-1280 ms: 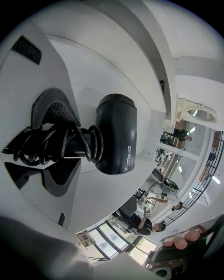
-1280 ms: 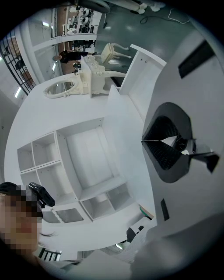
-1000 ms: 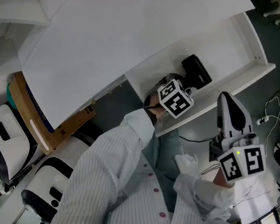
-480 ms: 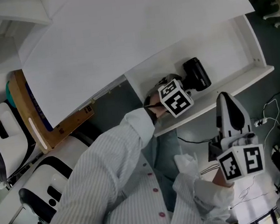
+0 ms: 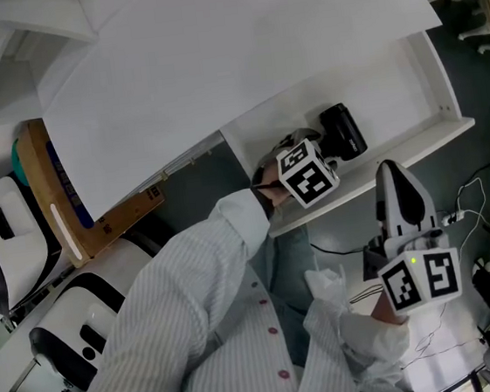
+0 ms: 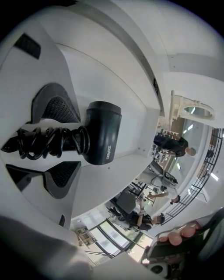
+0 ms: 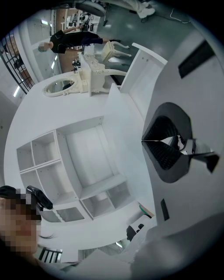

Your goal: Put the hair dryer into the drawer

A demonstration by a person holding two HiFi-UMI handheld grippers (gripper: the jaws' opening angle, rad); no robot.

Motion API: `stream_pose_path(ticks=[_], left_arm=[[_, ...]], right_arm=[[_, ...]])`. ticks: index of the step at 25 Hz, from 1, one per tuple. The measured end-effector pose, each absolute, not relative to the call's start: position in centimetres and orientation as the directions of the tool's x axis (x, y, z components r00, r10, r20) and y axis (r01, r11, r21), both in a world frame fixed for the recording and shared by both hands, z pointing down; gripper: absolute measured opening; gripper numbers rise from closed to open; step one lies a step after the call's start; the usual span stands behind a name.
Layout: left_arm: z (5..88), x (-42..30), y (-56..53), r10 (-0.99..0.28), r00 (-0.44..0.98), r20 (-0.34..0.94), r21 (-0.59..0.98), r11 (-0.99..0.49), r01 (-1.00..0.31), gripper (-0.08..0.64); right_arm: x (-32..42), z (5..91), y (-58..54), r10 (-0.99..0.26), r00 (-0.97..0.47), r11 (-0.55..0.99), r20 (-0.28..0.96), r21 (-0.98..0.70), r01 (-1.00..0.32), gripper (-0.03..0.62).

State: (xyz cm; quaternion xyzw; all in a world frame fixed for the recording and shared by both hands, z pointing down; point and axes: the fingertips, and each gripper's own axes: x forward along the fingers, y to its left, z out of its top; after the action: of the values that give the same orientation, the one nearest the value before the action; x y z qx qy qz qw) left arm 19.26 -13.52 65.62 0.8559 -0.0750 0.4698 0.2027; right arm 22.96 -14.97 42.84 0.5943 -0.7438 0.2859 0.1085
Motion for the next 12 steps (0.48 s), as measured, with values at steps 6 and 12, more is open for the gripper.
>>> stream_pose_path(ticks=[6, 12], left_arm=[[62.2, 18.9, -13.8, 0.025, 0.582, 0.813, 0.261, -0.909, -0.325, 0.268], [57.0, 17.9, -15.2, -0.037, 0.66, 0.75, 0.3, -0.871, -0.389, 0.268]], right_arm=[[22.6, 41.2, -14.8, -0.825, -0.277, 0.15, 0.492, -0.283, -0.947, 0.011], [21.9, 38.8, -15.0, -0.834, -0.285, 0.173, 0.472, -0.267, -0.948, 0.011]])
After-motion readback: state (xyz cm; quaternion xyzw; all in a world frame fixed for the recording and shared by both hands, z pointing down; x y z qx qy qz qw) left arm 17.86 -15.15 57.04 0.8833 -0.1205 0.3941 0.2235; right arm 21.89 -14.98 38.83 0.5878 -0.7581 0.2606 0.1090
